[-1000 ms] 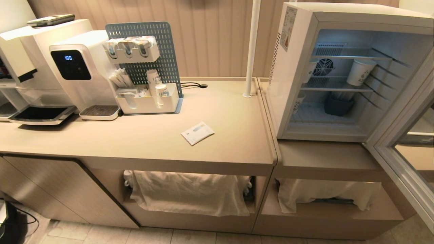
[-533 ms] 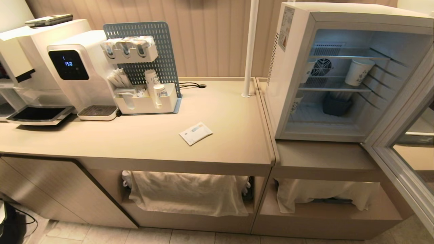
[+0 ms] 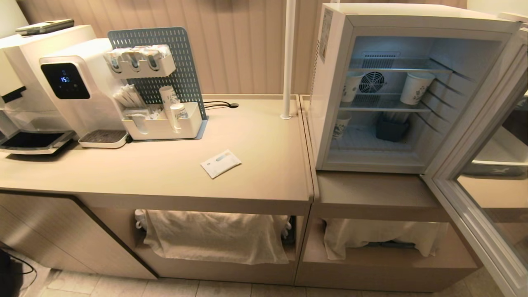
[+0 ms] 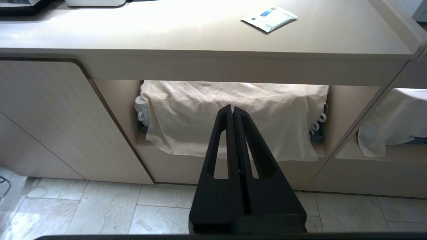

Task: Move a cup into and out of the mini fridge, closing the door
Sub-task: Put the yoghurt in the freezer

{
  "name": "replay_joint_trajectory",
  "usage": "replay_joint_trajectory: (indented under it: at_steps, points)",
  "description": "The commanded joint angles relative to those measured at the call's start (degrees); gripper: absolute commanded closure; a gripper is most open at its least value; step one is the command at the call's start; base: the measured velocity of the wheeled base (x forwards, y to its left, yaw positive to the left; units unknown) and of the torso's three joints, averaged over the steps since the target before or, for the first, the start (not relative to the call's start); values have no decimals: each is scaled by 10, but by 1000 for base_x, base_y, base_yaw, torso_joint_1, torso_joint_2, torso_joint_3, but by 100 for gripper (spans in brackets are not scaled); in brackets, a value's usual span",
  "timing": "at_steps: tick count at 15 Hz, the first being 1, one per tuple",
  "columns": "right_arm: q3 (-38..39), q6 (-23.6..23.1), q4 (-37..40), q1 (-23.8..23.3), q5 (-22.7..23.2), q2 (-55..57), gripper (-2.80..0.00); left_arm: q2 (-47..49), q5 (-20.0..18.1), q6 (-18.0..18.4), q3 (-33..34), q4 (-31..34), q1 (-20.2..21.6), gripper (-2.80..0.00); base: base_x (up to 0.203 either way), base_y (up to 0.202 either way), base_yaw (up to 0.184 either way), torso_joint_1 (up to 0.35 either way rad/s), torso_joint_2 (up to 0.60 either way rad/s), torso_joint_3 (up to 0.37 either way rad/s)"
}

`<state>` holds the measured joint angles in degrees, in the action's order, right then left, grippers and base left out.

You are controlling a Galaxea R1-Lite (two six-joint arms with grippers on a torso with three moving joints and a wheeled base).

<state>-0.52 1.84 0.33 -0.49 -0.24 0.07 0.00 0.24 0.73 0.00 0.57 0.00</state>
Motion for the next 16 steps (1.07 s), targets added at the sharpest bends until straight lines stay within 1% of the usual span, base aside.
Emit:
replay_joint_trajectory:
  at_steps: [1, 4, 5, 13, 15, 16]
  points:
    - [0, 0, 0, 0, 0, 0, 0, 1, 0, 1, 0, 0, 0, 0, 0, 0, 0, 0, 0, 0]
    - [0, 0, 0, 0, 0, 0, 0, 1, 0, 1, 1, 0, 0, 0, 0, 0, 0, 0, 0, 0]
    - [0, 0, 0, 0, 0, 0, 0, 1, 0, 2, 0, 0, 0, 0, 89, 0, 10, 1, 1, 2]
    - [-1, -2, 4, 0, 0, 0, 0, 1, 0, 1, 0, 0, 0, 0, 183, 0, -1, 4, 4, 1]
    - [-12, -4, 11, 0, 2, -1, 0, 1, 0, 1, 0, 0, 0, 0, 43, 0, -3, 2, 7, 3]
    - [-39, -3, 19, 0, 7, 4, 0, 1, 1, 0, 0, 0, 0, 0, 0, 0, 0, 0, 0, 0]
